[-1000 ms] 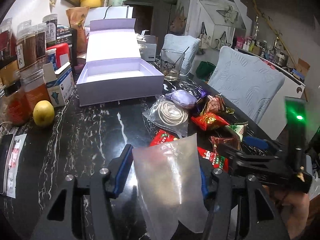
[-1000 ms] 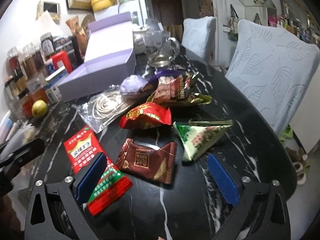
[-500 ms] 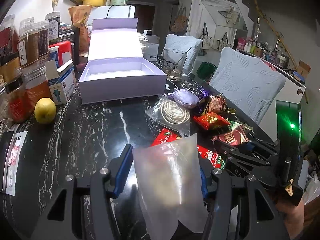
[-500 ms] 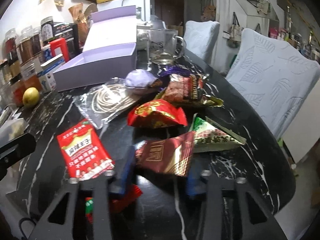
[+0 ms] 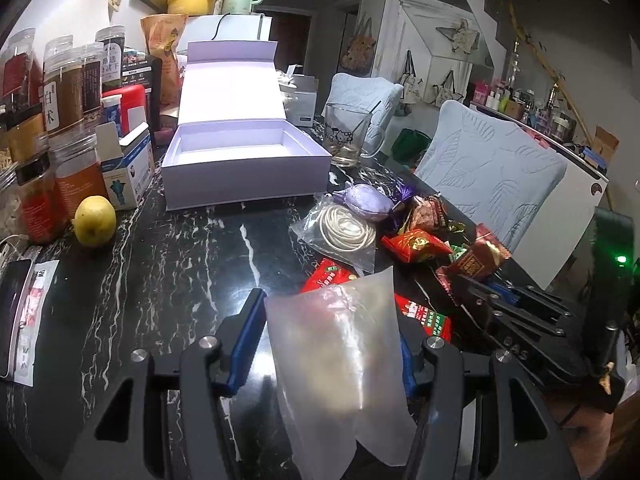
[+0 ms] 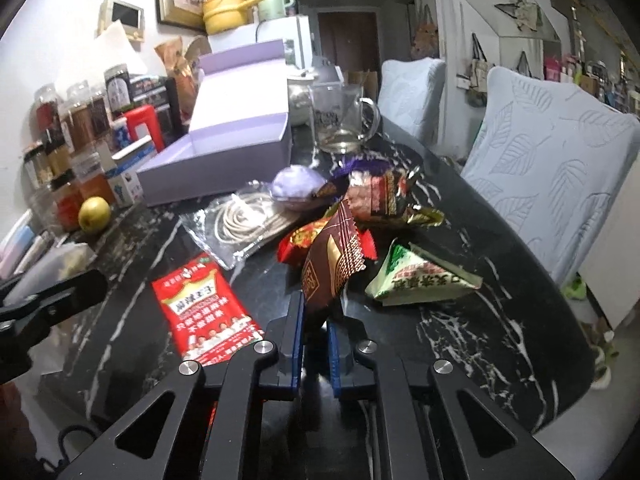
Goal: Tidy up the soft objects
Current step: 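Grasp the brown chocolate packet with the right tool while the left tool holds the bag, then carry the bag and brown packet with both tools into the lavender box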
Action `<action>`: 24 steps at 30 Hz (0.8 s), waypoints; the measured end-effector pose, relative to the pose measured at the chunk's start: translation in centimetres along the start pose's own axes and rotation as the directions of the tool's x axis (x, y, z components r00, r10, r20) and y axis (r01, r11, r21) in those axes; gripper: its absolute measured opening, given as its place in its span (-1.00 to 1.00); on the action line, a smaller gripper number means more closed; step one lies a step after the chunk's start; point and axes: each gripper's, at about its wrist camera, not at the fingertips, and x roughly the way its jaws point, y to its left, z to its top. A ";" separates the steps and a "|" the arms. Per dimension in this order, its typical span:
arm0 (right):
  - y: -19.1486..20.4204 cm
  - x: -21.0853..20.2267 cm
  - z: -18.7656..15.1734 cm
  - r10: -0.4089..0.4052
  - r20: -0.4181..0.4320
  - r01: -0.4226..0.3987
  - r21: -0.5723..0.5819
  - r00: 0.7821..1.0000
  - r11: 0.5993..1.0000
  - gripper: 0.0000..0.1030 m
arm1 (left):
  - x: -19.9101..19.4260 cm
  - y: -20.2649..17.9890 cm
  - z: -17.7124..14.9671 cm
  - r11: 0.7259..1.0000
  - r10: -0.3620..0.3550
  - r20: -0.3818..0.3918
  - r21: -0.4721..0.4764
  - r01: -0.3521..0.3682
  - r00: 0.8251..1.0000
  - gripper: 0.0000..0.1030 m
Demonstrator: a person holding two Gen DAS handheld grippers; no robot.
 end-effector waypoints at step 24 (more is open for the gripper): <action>2.6 -7.5 1.5 0.187 0.073 -0.179 -0.108 0.980 0.978 -0.79 | -5.0 -0.7 2.9 0.997 -0.024 0.101 0.074 0.016 0.995 0.08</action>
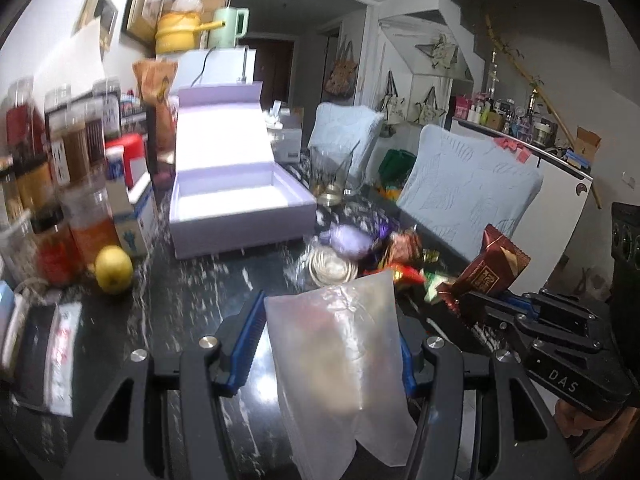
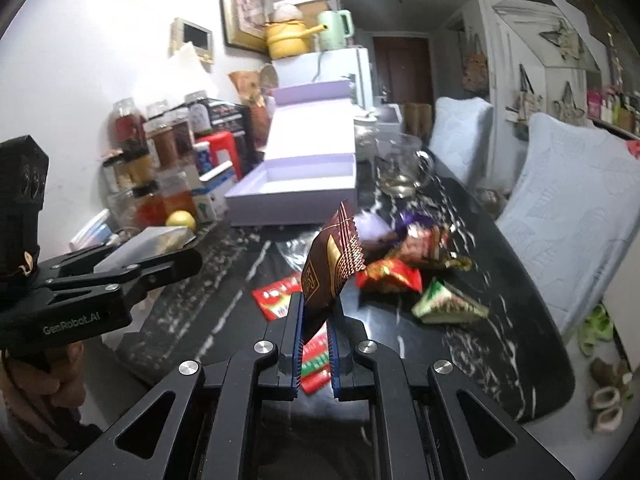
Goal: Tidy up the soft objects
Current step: 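Carry the bag and brown packet with both tools into the lavender box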
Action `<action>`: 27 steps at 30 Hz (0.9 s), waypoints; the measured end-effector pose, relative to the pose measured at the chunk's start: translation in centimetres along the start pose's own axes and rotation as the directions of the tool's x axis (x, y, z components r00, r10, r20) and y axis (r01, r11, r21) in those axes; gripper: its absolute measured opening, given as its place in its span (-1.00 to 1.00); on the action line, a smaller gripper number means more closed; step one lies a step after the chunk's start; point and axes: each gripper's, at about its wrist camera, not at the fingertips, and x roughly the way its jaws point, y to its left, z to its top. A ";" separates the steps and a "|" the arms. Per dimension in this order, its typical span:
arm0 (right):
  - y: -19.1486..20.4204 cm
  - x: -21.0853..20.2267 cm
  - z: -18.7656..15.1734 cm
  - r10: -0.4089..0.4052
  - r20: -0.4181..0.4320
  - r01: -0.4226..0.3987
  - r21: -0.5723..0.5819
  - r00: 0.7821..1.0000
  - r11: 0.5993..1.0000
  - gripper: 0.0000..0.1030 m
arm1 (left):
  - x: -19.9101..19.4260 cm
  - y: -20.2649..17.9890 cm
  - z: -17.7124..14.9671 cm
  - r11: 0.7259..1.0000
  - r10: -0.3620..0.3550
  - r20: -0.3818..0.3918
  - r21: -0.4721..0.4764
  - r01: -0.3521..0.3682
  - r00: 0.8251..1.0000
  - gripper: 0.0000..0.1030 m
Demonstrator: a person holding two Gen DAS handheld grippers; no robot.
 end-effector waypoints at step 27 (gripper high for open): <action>2.0 4.9 17.7 0.010 0.047 -0.005 -0.103 0.999 0.995 -0.79 | 4.4 3.3 16.3 0.975 0.188 0.103 0.097 -0.198 0.977 0.08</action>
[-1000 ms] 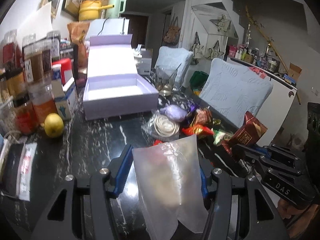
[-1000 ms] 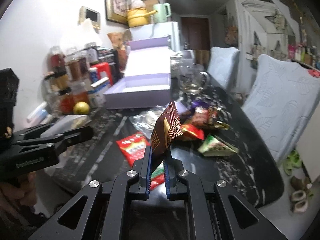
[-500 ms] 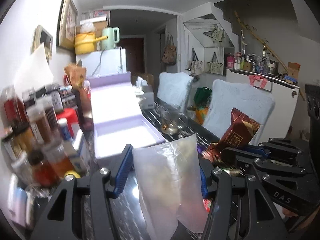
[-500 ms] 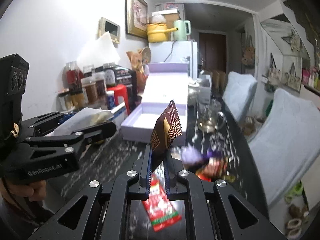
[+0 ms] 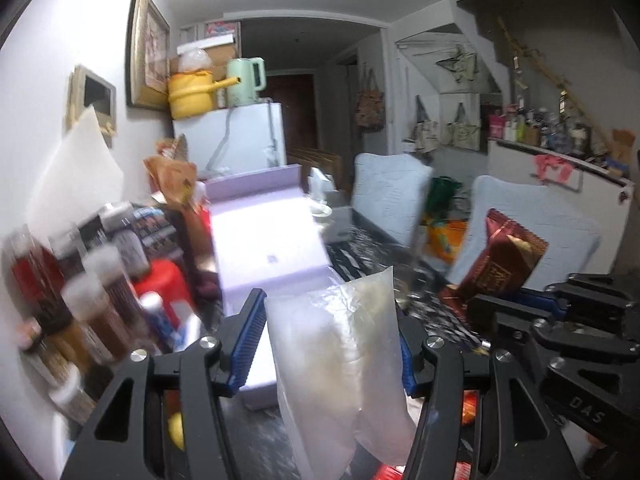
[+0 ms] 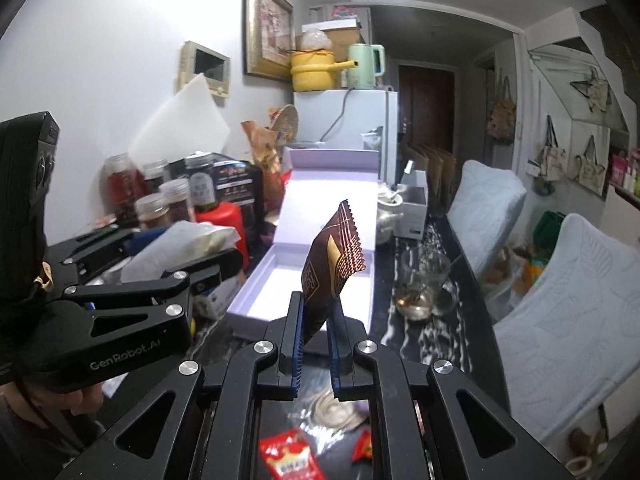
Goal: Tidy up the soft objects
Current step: 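Carry the bag and brown packet with both tools into the lavender box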
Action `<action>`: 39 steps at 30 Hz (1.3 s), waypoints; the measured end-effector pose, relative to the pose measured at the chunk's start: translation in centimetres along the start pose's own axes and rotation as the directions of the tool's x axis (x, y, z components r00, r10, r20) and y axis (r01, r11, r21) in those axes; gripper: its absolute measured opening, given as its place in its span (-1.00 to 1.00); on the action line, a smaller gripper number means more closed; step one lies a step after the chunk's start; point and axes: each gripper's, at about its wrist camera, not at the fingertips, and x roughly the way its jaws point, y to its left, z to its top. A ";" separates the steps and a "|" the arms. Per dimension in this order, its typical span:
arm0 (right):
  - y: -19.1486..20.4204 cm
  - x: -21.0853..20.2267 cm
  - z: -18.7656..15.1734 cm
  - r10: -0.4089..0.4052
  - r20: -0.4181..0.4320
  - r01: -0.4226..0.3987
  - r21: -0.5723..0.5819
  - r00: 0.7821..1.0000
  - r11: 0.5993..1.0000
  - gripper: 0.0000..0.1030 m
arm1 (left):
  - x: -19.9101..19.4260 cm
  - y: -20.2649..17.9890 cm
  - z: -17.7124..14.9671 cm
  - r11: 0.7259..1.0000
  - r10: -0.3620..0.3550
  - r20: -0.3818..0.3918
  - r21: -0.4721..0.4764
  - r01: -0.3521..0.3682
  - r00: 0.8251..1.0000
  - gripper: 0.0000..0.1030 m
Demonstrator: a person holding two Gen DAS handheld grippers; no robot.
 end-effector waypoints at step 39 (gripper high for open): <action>-4.3 30.6 2.5 -0.048 -0.474 0.049 -0.012 0.879 0.999 -0.79 | 25.9 5.0 -0.7 0.992 0.124 -0.353 0.072 -0.105 0.927 0.08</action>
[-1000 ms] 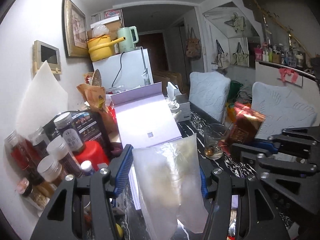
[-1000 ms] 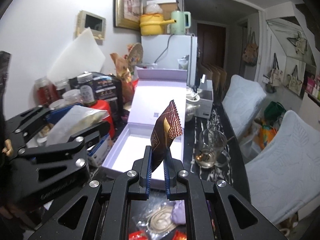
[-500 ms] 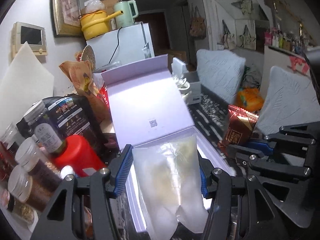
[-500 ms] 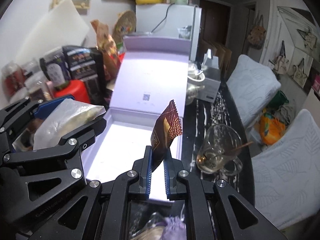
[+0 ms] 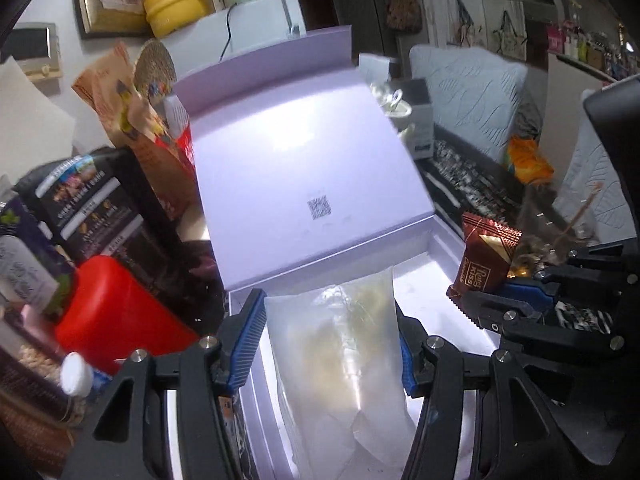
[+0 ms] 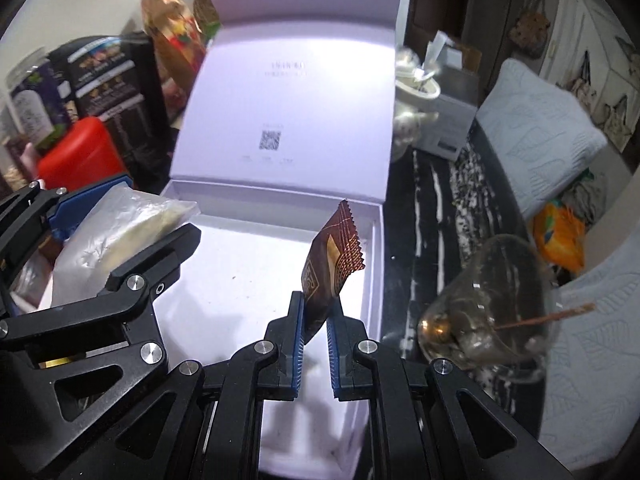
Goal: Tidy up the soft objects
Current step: 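Carry the bag and brown packet with both tools into the lavender box, then open both tools to drop the bag and packet inside the box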
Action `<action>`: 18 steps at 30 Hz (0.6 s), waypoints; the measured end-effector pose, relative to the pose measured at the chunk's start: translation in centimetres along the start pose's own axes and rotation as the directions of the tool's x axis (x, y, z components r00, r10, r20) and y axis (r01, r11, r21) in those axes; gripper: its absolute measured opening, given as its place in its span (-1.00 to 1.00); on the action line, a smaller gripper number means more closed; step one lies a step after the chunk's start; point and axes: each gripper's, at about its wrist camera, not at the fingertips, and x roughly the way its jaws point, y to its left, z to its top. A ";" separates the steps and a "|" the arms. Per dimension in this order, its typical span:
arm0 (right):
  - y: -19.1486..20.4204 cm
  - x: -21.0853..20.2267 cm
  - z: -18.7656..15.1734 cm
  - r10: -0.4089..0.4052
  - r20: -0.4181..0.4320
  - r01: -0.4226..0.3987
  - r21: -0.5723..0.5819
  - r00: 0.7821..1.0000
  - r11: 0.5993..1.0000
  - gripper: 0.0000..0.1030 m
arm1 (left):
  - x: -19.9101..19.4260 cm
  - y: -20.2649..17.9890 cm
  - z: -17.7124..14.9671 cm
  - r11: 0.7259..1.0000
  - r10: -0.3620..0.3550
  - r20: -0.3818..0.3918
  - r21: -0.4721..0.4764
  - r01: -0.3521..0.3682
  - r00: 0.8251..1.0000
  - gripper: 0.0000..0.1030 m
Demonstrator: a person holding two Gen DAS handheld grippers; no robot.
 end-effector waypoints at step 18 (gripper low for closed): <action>-0.6 4.5 -0.1 -0.042 -0.090 0.045 0.040 0.995 0.998 -0.26 | 4.7 0.7 -0.8 0.995 0.098 -0.149 -0.002 -0.099 0.984 0.44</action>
